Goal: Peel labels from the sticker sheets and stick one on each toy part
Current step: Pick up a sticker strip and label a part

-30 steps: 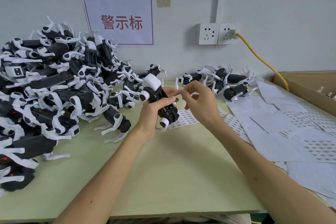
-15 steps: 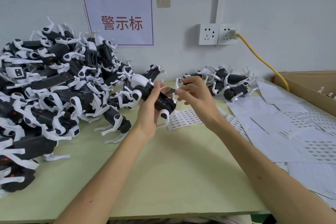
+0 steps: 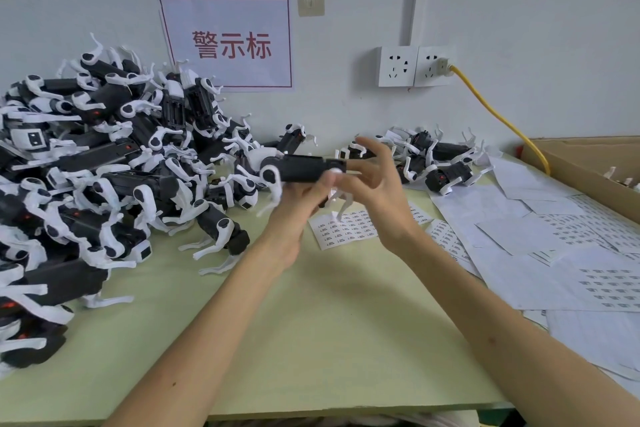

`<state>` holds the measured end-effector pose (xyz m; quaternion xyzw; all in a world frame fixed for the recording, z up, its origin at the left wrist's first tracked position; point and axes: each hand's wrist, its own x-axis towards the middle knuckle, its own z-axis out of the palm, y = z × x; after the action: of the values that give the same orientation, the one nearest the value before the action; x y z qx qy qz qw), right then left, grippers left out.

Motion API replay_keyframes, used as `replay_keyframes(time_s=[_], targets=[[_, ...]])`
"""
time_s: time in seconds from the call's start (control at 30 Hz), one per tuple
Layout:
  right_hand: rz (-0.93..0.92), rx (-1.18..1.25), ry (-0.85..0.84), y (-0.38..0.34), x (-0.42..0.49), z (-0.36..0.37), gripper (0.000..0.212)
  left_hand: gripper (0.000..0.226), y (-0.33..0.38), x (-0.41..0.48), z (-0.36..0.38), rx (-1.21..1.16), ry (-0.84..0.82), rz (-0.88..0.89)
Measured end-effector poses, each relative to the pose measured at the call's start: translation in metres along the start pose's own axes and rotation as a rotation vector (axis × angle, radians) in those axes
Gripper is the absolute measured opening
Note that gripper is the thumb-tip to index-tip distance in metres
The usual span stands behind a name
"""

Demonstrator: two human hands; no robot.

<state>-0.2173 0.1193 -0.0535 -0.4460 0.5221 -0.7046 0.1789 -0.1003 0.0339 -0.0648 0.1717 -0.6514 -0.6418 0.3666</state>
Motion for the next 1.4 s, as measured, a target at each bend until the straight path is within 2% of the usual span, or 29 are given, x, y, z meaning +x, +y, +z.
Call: replay_keyframes(time_s=[0.1,0.13,0.23,0.37,0.47,0.53,0.6,0.67,0.7,0.77,0.87,0.97,1.1,1.2,1.3,1.4], targets=[[0.075,0.199,0.101,-0.002,0.006,-0.006,0.08,0.068,-0.01,-0.003,0.005,0.154,-0.087,-0.049],[0.102,0.28,0.114,-0.001,0.007,-0.008,0.077,0.062,-0.012,-0.003,0.004,0.193,-0.114,-0.088],[0.153,0.449,0.129,-0.001,0.009,-0.012,0.069,0.025,-0.014,-0.003,-0.001,0.176,-0.214,-0.209],[0.188,0.565,0.133,-0.002,0.01,-0.015,0.049,0.027,-0.013,-0.001,-0.006,0.15,-0.288,-0.245],[0.228,0.654,0.09,-0.003,0.01,-0.021,0.021,0.033,-0.013,-0.003,-0.004,0.195,-0.284,-0.273],[0.232,0.71,0.015,-0.006,0.011,-0.027,0.023,0.03,-0.014,-0.003,-0.001,0.112,-0.276,-0.309],[0.211,0.64,-0.098,-0.011,0.011,-0.029,0.025,0.03,-0.01,-0.003,0.001,-0.088,-0.242,-0.335],[0.172,0.458,-0.178,-0.012,0.012,-0.028,0.019,0.039,-0.007,-0.001,-0.003,-0.263,-0.225,-0.323],[0.155,0.348,-0.172,-0.012,0.012,-0.026,0.024,0.041,-0.005,0.0,-0.005,-0.306,-0.223,-0.32],[0.112,0.114,-0.135,-0.01,0.012,-0.024,0.05,0.048,-0.002,0.0,-0.007,-0.302,-0.256,-0.322],[0.056,-0.095,-0.11,-0.007,0.011,-0.024,0.05,0.049,-0.001,0.0,-0.005,-0.232,-0.277,-0.288],[-0.003,-0.118,-0.017,-0.006,0.011,-0.024,0.047,0.049,-0.004,-0.001,-0.004,-0.207,-0.247,-0.267],[-0.094,-0.059,0.167,-0.009,0.014,-0.026,0.032,0.05,-0.006,0.002,-0.004,-0.238,-0.105,-0.229],[-0.046,0.032,0.056,-0.012,0.013,-0.028,0.014,0.042,-0.006,0.005,-0.008,-0.316,-0.019,-0.238],[0.025,0.002,-0.134,-0.01,0.01,-0.021,0.009,0.038,-0.007,0.005,-0.009,-0.354,-0.014,-0.214],[0.046,-0.043,-0.192,-0.006,0.008,-0.015,0.006,0.039,-0.007,0.004,-0.008,-0.33,-0.053,-0.182]])
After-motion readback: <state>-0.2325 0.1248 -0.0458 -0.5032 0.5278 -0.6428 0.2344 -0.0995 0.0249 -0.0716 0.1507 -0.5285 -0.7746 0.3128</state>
